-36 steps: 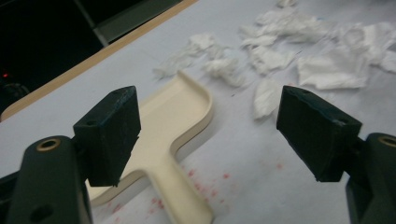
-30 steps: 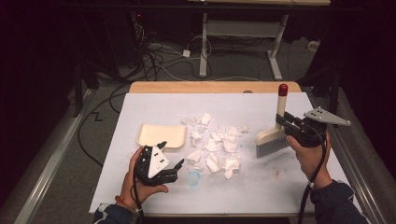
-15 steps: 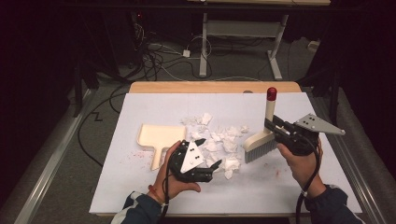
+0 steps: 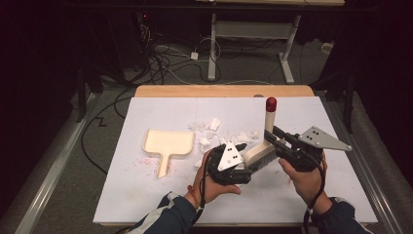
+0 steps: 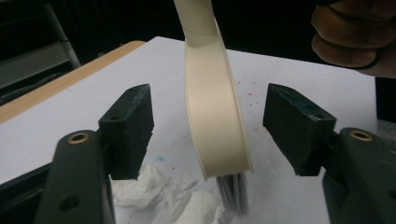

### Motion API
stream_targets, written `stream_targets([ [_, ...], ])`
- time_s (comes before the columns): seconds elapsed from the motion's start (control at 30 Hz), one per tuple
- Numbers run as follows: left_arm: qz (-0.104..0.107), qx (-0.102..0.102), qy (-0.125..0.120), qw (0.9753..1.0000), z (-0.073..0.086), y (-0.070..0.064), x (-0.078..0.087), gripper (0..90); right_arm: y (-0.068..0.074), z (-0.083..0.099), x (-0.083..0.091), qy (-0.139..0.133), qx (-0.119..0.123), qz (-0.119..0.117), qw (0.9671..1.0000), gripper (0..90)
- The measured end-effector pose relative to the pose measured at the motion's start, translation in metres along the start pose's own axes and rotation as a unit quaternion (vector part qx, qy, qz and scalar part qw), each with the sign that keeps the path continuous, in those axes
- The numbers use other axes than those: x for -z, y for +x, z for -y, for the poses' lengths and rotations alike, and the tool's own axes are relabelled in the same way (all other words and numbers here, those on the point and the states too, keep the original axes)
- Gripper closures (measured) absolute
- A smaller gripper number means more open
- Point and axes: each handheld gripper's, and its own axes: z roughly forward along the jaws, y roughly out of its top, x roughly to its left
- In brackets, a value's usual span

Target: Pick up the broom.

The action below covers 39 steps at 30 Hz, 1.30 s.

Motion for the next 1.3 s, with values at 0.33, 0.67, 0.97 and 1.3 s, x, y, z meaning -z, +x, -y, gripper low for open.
stream_targets([
  [0.33,0.016,-0.004,-0.009,0.9998,0.006,0.006,0.002,57.9,0.013,0.000,0.002,-0.012,0.006,-0.014,0.9998,72.0],
  [0.67,0.035,0.010,0.008,0.9993,0.008,0.018,0.010,65.0,0.017,0.002,0.003,-0.006,0.010,-0.030,0.9995,71.6],
  [0.97,0.047,-0.016,0.026,0.9984,0.008,0.023,0.021,65.3,0.017,0.000,0.005,0.007,0.026,-0.061,0.9978,70.3],
  [1.3,0.063,-0.021,0.045,0.9968,0.010,0.029,0.033,65.3,0.012,-0.007,0.011,0.000,0.053,-0.101,0.9934,52.6],
])
